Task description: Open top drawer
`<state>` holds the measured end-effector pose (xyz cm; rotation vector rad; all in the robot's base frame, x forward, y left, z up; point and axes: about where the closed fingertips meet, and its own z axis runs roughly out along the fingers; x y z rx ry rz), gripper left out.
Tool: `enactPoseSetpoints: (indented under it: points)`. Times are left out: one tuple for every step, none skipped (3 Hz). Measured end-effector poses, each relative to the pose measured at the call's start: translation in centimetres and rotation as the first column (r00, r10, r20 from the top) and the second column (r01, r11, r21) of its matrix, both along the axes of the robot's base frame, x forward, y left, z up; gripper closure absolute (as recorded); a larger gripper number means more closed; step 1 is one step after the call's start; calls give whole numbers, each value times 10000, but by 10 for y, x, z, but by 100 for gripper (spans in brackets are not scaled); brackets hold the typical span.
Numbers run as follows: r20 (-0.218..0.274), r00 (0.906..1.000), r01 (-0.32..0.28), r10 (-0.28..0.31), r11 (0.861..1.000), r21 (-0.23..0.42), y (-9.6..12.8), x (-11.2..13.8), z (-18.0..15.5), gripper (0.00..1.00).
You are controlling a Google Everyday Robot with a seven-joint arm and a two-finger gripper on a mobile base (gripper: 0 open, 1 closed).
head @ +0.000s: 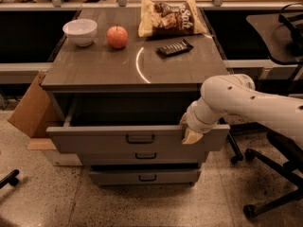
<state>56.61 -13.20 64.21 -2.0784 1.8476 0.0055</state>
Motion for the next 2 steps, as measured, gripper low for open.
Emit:
enactPoseSetpoints:
  points:
    - [-19, 10000, -14, 14, 10000, -2, 1, -1, -1, 61]
    - [-39, 10000, -29, 29, 10000, -4, 1, -1, -2, 38]
